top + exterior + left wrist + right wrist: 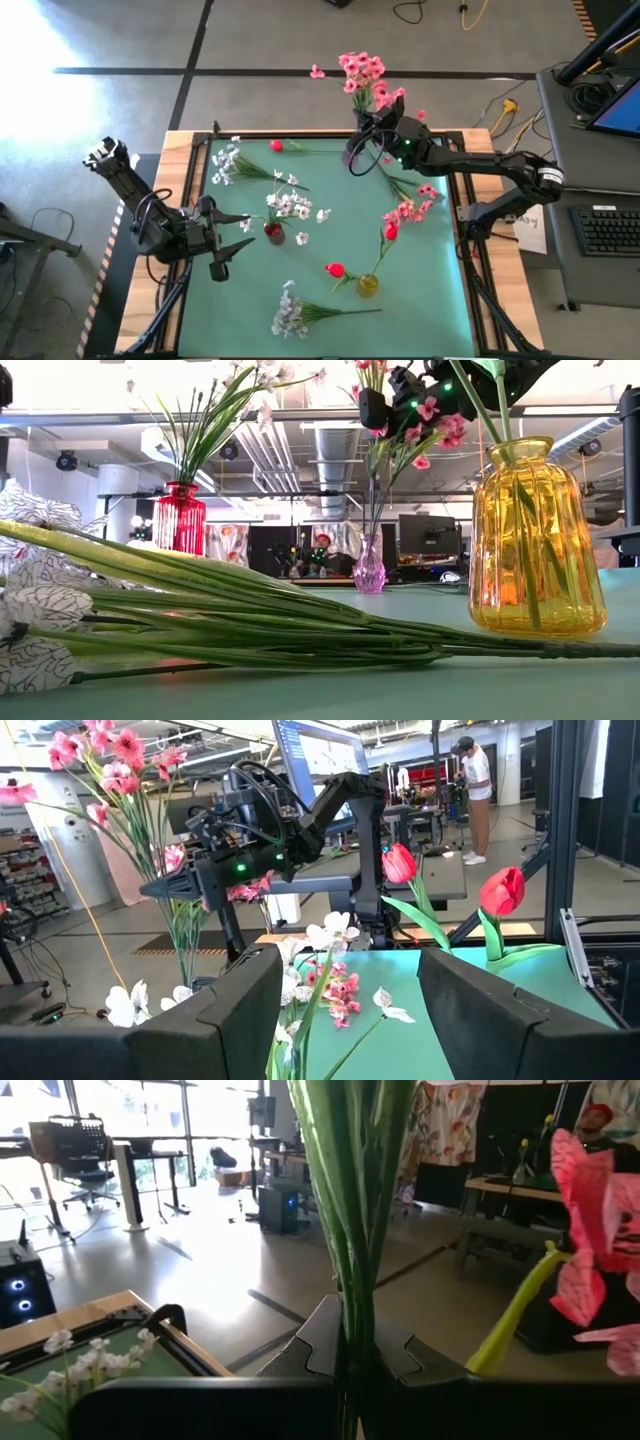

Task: Sort flowers into vase by color
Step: Put the left pink flower into the purple flower vase

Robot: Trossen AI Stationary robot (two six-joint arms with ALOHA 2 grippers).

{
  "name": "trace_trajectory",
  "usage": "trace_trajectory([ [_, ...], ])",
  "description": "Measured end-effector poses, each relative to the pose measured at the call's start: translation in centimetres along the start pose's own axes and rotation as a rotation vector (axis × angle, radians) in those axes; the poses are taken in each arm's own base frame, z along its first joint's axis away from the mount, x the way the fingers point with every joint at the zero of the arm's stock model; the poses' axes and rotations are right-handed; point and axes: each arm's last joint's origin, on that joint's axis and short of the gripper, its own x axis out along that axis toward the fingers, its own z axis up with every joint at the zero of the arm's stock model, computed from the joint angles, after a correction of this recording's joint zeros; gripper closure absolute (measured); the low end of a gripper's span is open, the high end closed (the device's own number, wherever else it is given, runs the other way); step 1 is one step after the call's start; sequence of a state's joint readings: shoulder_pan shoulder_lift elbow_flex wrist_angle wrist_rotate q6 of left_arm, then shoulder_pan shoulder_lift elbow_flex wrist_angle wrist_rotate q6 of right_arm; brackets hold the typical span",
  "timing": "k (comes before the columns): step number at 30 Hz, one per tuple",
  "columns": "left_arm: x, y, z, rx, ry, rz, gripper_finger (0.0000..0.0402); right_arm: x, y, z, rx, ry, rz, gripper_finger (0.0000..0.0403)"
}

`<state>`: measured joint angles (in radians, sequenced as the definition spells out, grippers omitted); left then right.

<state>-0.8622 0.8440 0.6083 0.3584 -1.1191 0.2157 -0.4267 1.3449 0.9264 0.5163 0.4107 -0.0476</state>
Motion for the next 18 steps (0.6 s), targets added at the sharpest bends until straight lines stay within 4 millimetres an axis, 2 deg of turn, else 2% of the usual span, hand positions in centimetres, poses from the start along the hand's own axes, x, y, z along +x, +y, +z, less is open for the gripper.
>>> trace_trajectory([
  [11, 0.0, 0.0, 0.0, 0.0, 0.0, 0.0, 0.0182, 0.1, -0.2, 0.0, 0.037, 0.001, -0.005, 0.0394],
  [18, 0.0, 0.0, 0.0, -0.004, 0.0, 0.0, 0.0182, 1.0, 0.1, -1.1, 0.031, 0.004, -0.011, 0.0394],
])
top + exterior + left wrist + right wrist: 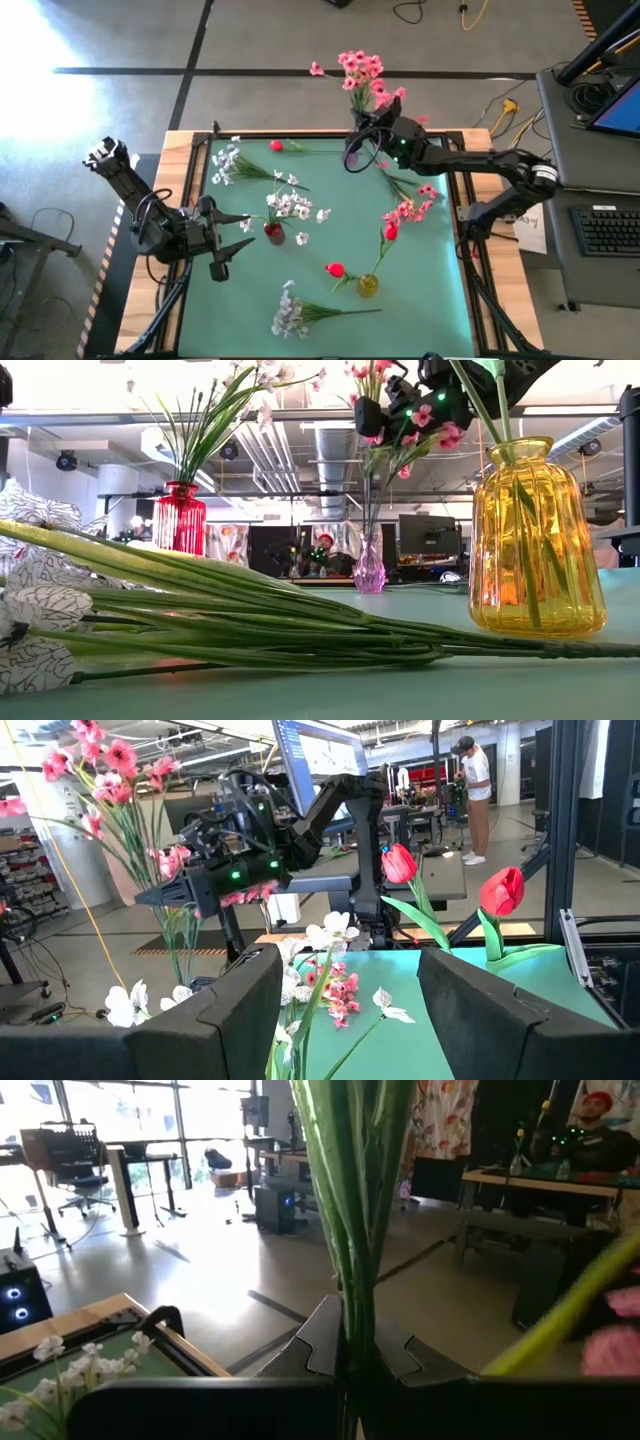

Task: Sort flowers into vase by color
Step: Put the left pink flower into the purple flower vase

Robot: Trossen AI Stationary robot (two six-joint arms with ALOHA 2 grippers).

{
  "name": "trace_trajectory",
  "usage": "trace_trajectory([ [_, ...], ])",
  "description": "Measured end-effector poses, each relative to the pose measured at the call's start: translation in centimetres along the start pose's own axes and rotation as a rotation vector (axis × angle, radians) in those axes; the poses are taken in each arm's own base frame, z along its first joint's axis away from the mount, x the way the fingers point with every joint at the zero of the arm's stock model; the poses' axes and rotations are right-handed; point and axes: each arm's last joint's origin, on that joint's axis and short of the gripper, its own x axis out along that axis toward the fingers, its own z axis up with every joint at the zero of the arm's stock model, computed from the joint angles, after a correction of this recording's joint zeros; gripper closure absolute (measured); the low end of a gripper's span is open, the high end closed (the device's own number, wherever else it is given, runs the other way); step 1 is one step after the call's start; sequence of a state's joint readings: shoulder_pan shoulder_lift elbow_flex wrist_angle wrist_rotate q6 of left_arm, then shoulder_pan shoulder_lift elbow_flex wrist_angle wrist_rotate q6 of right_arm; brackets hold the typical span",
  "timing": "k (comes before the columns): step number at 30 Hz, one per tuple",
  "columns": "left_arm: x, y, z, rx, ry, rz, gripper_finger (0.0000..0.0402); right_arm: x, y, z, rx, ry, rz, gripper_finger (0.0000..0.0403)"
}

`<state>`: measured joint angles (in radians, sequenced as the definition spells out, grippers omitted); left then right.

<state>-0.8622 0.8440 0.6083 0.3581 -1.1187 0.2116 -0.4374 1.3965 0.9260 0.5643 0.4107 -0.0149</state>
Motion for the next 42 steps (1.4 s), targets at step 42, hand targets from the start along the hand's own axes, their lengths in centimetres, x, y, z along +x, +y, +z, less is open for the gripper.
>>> trace_trajectory([
  [42, 0.0, 0.0, -0.1, -0.004, 0.003, 0.0, 0.0182, 0.9, 0.3, -1.1, -0.074, 0.028, -0.003, 0.039],
])
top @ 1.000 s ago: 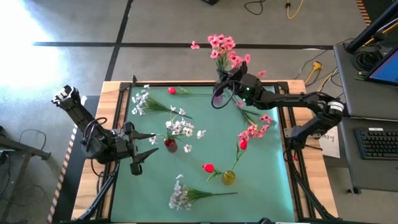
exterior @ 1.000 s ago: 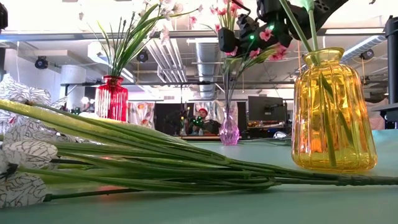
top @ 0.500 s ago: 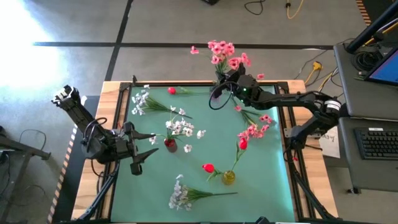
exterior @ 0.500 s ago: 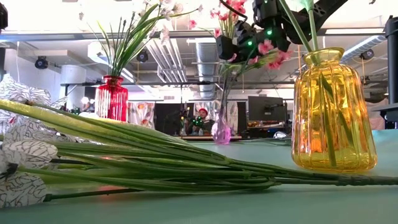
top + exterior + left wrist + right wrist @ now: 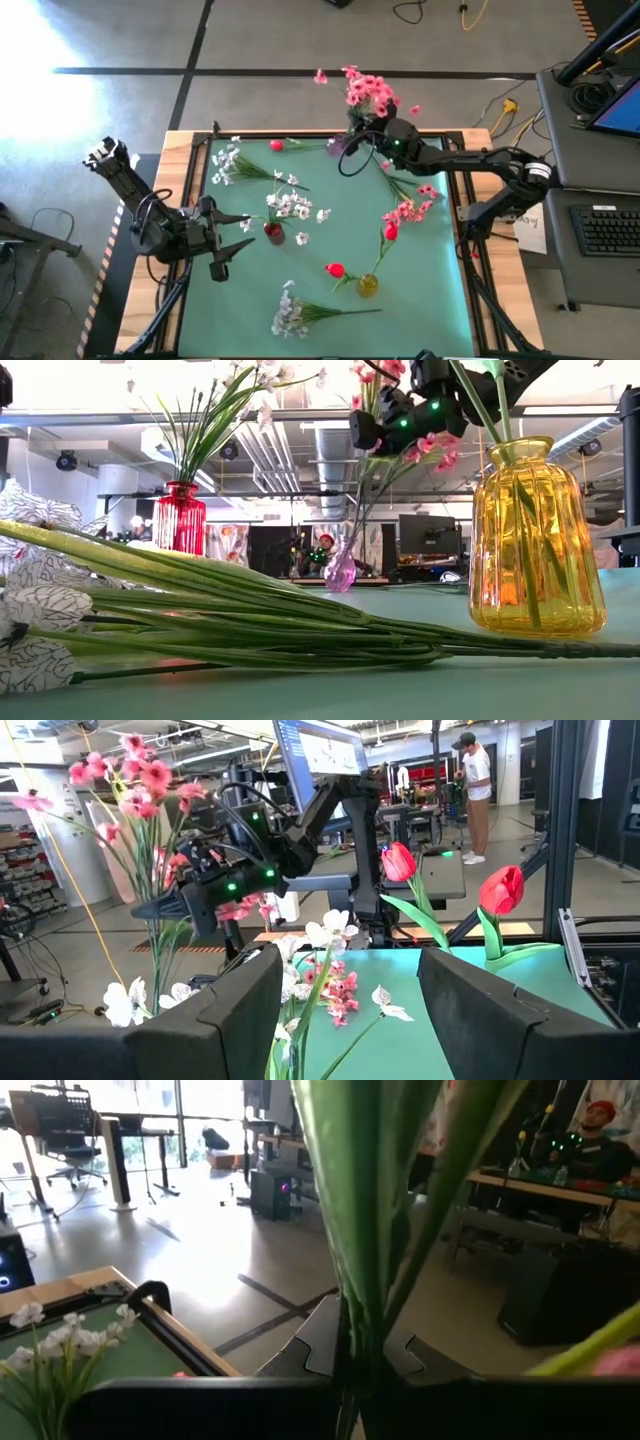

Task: Sort flowers into vase by color
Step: Put the left pink flower into the purple flower vase

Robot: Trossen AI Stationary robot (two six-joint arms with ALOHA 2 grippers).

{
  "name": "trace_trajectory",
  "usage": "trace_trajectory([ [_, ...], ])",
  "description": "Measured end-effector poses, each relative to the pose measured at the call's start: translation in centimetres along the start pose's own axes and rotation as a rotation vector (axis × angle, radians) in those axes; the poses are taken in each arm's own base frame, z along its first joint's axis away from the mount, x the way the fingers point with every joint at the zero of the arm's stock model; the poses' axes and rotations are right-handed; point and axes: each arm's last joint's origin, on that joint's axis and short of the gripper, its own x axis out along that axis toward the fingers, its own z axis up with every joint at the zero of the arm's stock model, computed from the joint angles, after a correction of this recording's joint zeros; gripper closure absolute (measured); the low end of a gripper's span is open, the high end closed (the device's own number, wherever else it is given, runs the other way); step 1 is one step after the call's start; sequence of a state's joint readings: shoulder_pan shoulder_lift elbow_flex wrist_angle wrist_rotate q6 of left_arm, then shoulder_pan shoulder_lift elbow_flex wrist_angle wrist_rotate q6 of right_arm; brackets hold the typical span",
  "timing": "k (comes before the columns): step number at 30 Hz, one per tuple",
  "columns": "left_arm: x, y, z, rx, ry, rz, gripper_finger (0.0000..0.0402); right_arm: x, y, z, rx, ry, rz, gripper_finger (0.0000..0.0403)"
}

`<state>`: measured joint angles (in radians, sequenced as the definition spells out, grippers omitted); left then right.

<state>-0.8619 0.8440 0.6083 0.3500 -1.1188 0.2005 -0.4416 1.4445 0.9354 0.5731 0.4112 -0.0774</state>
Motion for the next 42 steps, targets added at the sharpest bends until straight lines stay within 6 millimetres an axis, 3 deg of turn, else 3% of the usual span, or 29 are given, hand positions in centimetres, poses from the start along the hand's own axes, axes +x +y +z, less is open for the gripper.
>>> trace_trajectory([
  [29, 0.0, 0.0, 0.0, 0.003, 0.001, 0.0, 0.0182, 1.2, 0.1, 8.4, -0.012, -0.05, 0.079, 0.039],
  [42, 0.0, 0.0, 0.1, -0.025, -0.003, 0.001, 0.0182, 0.8, -0.2, 13.7, 0.017, -0.132, 0.17, 0.039],
])
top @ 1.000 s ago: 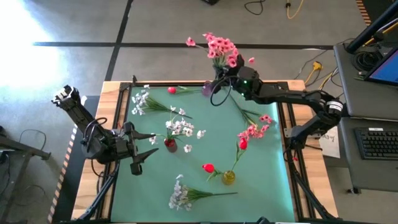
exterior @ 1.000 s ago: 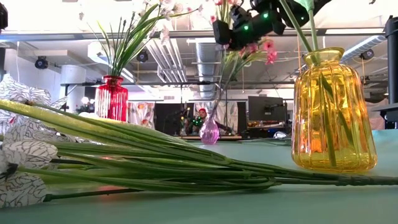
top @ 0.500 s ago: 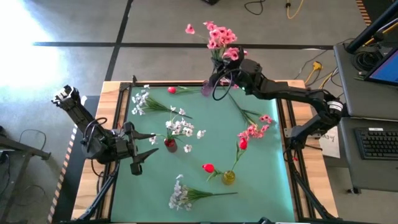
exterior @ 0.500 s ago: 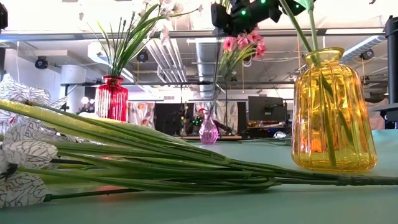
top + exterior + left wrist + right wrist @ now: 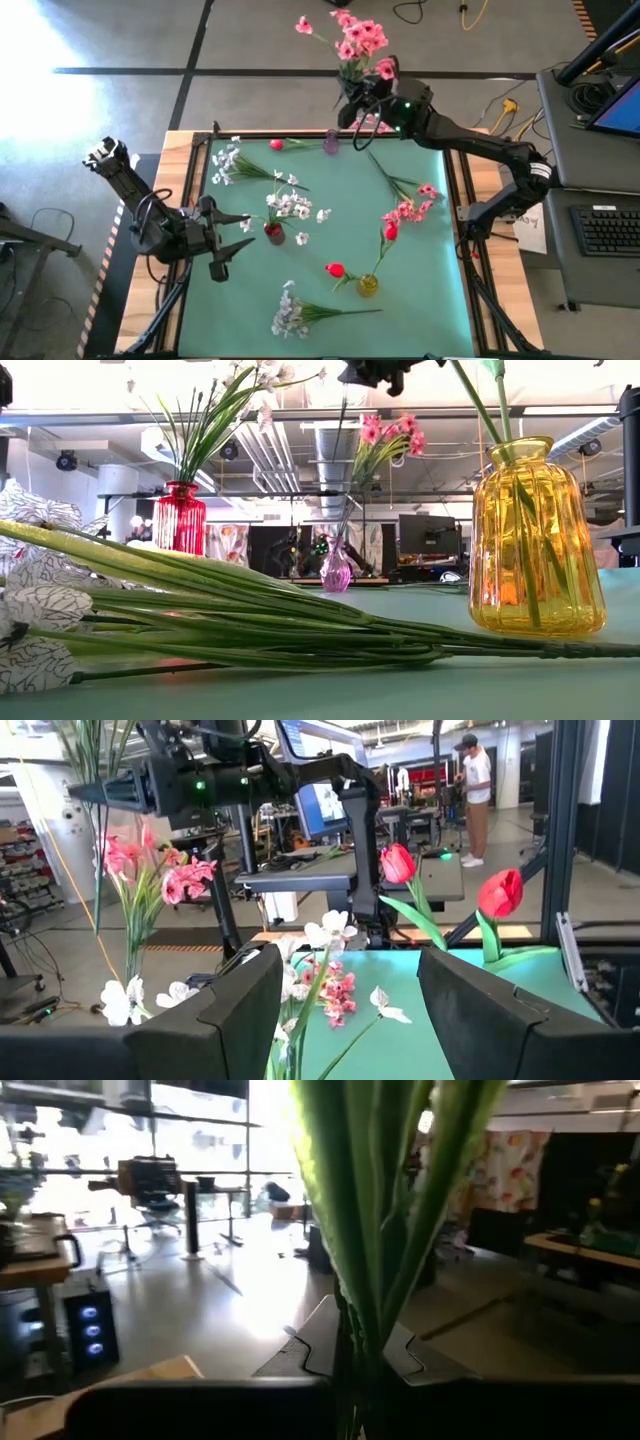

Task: Sort flowers into vase by color
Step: Put the left pink flower into the purple flower vase

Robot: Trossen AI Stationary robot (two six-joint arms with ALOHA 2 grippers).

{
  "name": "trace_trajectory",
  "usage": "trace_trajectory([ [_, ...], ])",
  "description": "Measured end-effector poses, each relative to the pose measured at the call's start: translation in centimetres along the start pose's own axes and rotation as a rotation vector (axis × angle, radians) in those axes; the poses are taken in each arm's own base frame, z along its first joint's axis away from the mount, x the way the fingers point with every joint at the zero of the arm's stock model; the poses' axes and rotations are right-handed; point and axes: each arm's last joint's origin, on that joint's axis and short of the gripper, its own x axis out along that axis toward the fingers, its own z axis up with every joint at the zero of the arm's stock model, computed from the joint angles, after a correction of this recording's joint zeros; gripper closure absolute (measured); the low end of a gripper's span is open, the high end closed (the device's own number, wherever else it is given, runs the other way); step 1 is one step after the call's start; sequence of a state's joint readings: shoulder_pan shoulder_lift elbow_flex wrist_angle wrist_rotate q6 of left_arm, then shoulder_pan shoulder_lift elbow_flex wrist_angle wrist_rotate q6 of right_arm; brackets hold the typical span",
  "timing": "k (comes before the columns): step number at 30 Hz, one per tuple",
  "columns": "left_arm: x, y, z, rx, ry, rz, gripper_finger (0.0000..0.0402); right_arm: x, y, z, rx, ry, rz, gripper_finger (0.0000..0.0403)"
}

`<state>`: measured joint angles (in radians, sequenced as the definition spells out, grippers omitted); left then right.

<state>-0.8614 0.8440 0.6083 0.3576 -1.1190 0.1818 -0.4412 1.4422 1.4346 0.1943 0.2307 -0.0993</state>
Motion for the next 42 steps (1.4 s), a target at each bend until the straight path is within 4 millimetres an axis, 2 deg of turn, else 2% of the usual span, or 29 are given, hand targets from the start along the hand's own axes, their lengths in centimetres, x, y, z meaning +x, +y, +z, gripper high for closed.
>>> trace_trajectory([
  [7, 0.6, 0.3, 0.4, -0.047, -0.019, 0.032, 0.0182, -0.4, 0.1, 2.5, 0.018, 0.011, 0.093, 0.039],
  [15, 3.3, 0.2, 2.1, 0.025, -0.072, -0.118, 0.0193, -2.3, 1.2, 5.8, 0.038, -0.026, 0.214, 0.039],
  [23, 6.1, 1.5, 4.5, 0.093, -0.069, -0.214, 0.0203, -4.1, 2.7, 6.9, 0.037, -0.037, 0.28, 0.039],
  [30, 7.8, 2.8, 6.1, 0.116, -0.047, -0.149, 0.02, -5.4, 4.2, 7.7, 0.071, -0.061, 0.395, 0.039],
  [42, 10.0, 4.7, 7.1, 0.163, -0.043, -0.021, 0.0126, -6.2, 8.8, 7.2, 0.065, -0.062, 0.567, 0.039],
])
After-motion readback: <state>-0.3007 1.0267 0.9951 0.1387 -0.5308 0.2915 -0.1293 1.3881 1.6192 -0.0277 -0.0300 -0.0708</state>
